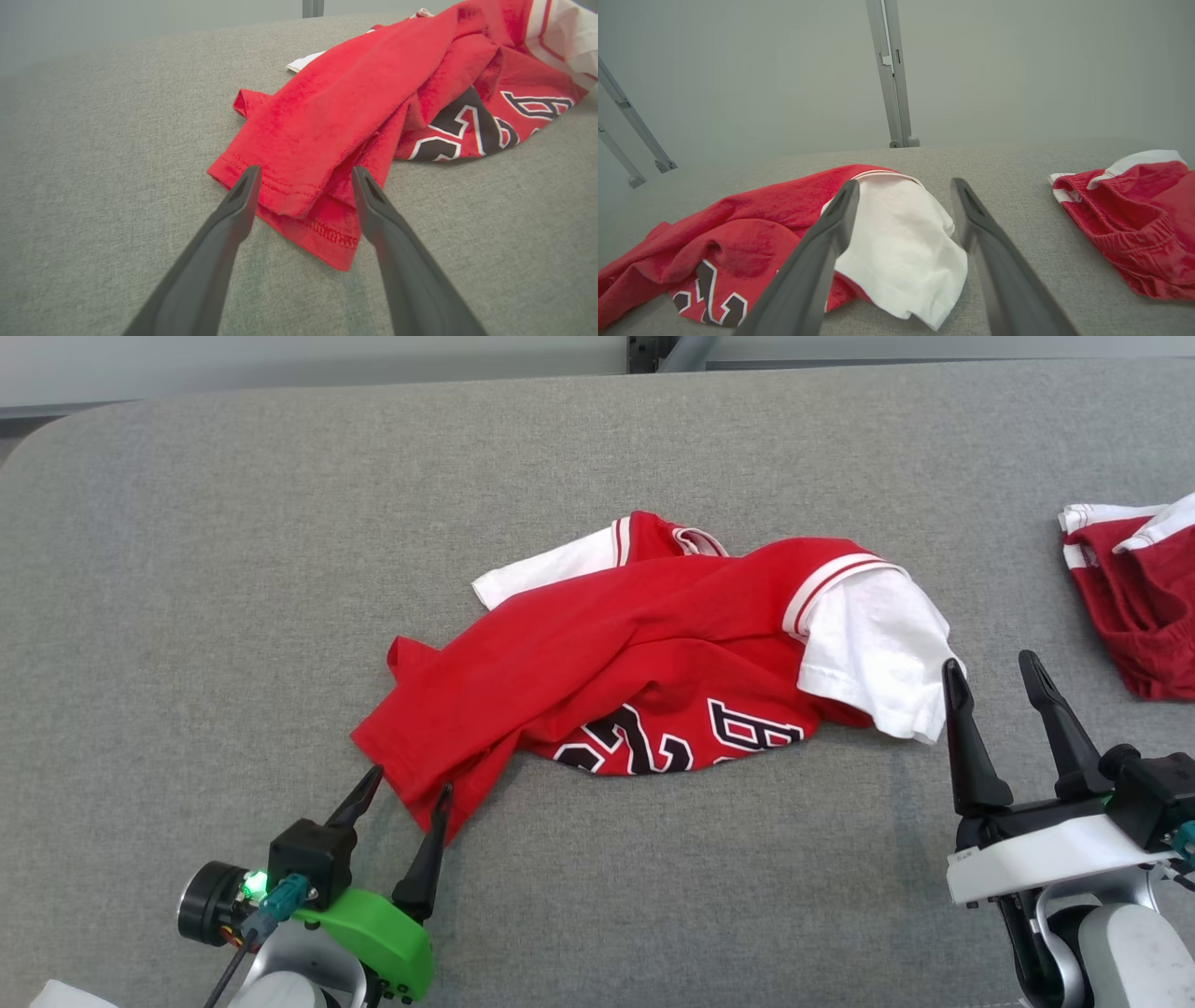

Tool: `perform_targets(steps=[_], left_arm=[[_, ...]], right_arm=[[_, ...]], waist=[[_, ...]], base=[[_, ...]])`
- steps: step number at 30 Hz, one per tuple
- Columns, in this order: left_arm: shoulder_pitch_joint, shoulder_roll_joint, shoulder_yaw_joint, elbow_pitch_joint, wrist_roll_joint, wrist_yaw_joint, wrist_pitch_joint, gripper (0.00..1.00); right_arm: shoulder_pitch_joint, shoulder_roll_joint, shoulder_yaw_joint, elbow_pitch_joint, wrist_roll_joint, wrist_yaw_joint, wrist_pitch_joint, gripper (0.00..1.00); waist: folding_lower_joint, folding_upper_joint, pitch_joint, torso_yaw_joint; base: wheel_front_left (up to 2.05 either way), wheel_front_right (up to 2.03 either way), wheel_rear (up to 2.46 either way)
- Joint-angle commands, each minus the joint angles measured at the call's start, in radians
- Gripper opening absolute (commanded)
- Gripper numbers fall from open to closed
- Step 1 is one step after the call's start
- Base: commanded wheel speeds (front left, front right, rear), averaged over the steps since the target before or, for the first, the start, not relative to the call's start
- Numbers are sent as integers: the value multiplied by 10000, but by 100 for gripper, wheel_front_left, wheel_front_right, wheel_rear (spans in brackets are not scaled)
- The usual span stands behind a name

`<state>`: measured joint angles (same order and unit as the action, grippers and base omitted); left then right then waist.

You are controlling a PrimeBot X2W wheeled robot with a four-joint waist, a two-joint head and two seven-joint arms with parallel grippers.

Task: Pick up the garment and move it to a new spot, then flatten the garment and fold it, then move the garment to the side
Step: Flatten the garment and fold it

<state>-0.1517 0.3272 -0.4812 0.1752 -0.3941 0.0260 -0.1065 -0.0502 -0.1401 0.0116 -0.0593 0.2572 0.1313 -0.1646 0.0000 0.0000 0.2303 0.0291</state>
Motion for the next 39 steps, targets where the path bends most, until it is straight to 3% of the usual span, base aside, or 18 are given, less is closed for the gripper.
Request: perform_targets(steps=[1,5,7,13,20,27,28,29,30,31,34,39], left_arm=[[-194,42,44,113,-73,-44,-32,100],[-533,-32,72,721,-90,-93,-209,100],[-677,-39,116,934,-105,-119,-333,0],[-1251,174,430,861,-149,-90,-722,0],[-2402,637,812,318,-213,-142,-147,0],[-3790,555,1137,1810,-689,-504,180,0],[-3915,513,1173,2145,-767,-532,150,7],[-4024,454,1213,2458,-845,-550,111,41],[-4107,396,1261,2744,-881,-568,16,91],[-4186,336,1305,2968,-904,-579,-115,100],[-4223,124,1493,3411,-1075,-486,-707,100],[-3740,-258,2126,3217,-1116,54,-1494,100]], right_arm=[[-103,-53,3,-15,90,-12,-35,100],[-165,-66,18,-1,111,-12,-66,100],[-186,-62,-17,2,109,-12,-72,100],[-214,-13,-153,3,152,-12,-146,100],[-447,-9,-74,-48,204,-12,-92,100],[-837,23,187,219,343,-12,-191,100],[-887,33,218,285,374,-12,-226,100],[-930,40,244,357,391,-12,-262,100],[-968,46,276,430,401,-12,-304,100],[-998,53,288,497,420,-12,-334,100],[-1023,69,273,662,428,-12,-443,100],[-1007,59,155,771,444,-12,-573,100]], waist=[[0,0,83,-63],[0,0,201,-157],[0,0,242,-200],[0,0,339,-310],[0,0,631,-478],[0,0,1046,-890],[0,0,1084,-944],[0,0,1104,-986],[0,0,1113,-1024],[0,0,1117,-1052],[0,0,1088,-1074],[0,0,907,-954]], base=[[0,0,0],[0,0,0],[0,0,0],[0,0,0],[0,0,0],[0,0,0],[0,0,0],[0,0,0],[0,0,0],[0,0,0],[0,0,0],[0,0,0]])
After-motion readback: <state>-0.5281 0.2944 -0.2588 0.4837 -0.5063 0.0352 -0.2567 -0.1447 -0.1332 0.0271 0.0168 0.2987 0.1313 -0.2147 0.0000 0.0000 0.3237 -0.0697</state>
